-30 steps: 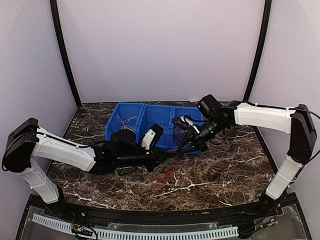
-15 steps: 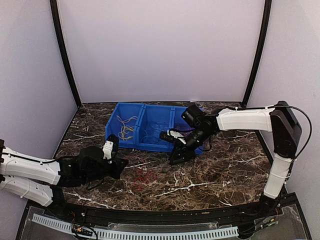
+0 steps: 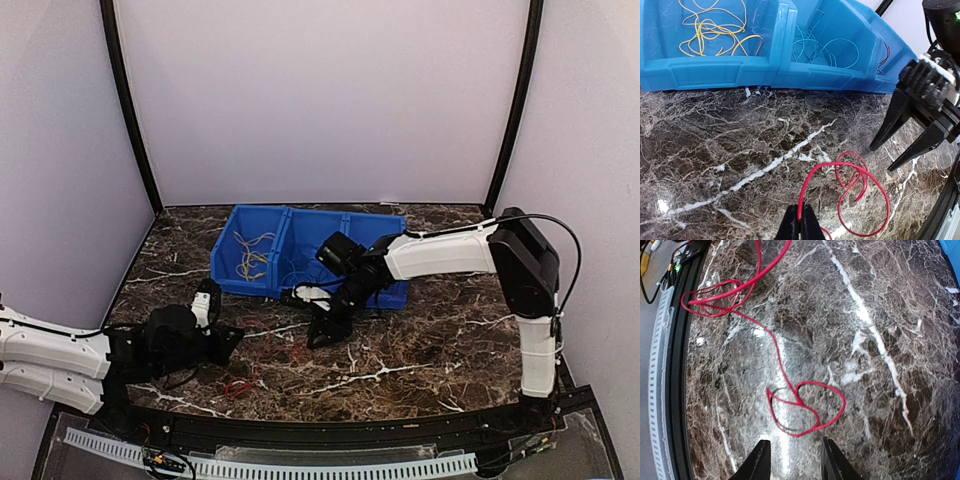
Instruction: Untangle the cables
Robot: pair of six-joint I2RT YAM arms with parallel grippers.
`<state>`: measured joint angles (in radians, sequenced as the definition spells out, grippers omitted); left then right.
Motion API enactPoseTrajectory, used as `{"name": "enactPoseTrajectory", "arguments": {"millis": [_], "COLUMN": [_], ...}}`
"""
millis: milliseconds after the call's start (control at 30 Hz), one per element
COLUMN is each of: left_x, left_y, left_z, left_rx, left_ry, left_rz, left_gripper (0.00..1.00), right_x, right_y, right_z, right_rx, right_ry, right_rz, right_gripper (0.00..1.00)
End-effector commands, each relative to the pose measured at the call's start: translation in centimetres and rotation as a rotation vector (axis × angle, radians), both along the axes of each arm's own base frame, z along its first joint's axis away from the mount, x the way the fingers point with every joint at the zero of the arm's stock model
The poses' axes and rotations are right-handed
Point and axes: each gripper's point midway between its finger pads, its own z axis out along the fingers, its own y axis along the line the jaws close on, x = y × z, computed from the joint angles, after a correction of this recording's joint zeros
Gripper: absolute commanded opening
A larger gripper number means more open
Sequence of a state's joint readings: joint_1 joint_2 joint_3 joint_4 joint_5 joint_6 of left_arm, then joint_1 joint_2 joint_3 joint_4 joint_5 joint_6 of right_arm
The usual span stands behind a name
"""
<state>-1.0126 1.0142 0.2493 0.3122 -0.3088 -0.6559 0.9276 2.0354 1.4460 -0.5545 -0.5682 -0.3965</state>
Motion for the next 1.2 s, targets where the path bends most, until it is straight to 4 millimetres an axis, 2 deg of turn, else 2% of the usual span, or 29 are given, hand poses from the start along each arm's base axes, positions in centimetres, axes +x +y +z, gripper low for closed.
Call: {"name": "enactPoseTrajectory", "arguments": {"millis": [0, 100, 300, 667, 733, 800, 867, 900, 1033, 1167], "left_x": [-0.1, -0.2, -0.3, -0.3, -0.3, -0.3, -0.3, -0.3, -0.3, -0.4], "left_y": [0.9, 0.9, 0.9, 1.0, 0.9, 0.9, 0.8, 0.8, 1.1, 1.9], "left_z": [-0.5, -0.4, -0.3, -0.2, -0.1, 0.0, 0.0, 0.1, 0.3, 0.5], "left_rx": [-0.002, -0.006, -0.013, -0.020, -0.023, -0.024, -0.023, -0.020, -0.002, -0.010], "left_ry": [0.009, 0.006, 0.005, -0.003, -0.004, -0.005, -0.005, -0.005, -0.003, -0.012], "left_rz": [0.026, 0.023, 0.018, 0.020, 0.019, 0.018, 0.015, 0.014, 0.020, 0.044], "left_gripper": [0.00, 0.00, 0.00, 0.00, 0.00, 0.00, 0.00, 0.00, 0.00, 0.00], "right_x": [1.0, 1.6, 2.3, 0.6, 0.6, 0.7, 1.2, 1.6, 4.4, 6.9], "right_y": [2.0, 2.8, 2.6, 2.2, 2.3, 2.4, 2.5, 2.5, 1.1, -2.3], "right_z": [0.0, -0.2, -2.0, -3.1, -3.2, -2.9, -2.4, -1.8, 2.3, 7.5], "right_rx": [-0.009, -0.024, -0.088, -0.123, -0.123, -0.115, -0.107, -0.097, -0.040, 0.067], "right_ry": [0.043, 0.073, 0.089, 0.176, 0.177, 0.173, 0.152, 0.137, 0.044, -0.006], "right_rz": [-0.061, -0.097, -0.163, -0.153, -0.155, -0.159, -0.167, -0.173, -0.214, -0.253], "right_gripper": [0.37, 0.38, 0.36, 0.38, 0.30, 0.18, 0.02, 0.00, 0.00, 0.00]}}
